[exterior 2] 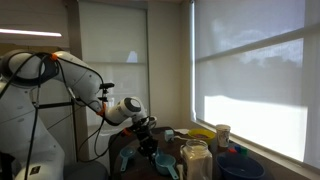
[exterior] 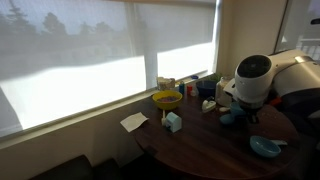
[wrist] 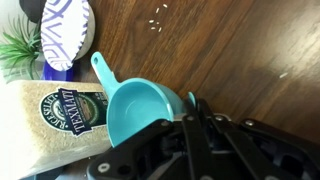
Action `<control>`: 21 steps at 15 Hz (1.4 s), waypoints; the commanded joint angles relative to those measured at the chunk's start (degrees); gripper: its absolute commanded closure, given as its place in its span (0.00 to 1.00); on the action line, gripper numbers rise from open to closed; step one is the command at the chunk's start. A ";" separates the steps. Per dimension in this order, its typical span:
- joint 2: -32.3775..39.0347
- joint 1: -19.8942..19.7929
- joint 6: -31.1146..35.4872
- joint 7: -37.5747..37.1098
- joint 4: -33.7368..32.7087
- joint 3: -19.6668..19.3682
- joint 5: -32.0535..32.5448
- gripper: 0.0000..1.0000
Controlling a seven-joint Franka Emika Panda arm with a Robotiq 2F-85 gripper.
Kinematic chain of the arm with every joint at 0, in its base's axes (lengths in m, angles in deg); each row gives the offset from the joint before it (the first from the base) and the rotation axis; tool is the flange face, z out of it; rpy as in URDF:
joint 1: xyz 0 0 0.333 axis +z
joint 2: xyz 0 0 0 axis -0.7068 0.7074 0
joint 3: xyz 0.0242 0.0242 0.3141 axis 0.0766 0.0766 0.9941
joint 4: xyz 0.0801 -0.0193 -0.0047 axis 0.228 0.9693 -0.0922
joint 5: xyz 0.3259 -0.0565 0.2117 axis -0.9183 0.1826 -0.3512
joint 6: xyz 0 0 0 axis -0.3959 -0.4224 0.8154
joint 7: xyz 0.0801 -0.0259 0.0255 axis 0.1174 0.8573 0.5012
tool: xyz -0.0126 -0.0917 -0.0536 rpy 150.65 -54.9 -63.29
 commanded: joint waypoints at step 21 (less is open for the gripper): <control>11.77 5.14 -2.41 -12.62 -4.84 1.90 18.72 0.98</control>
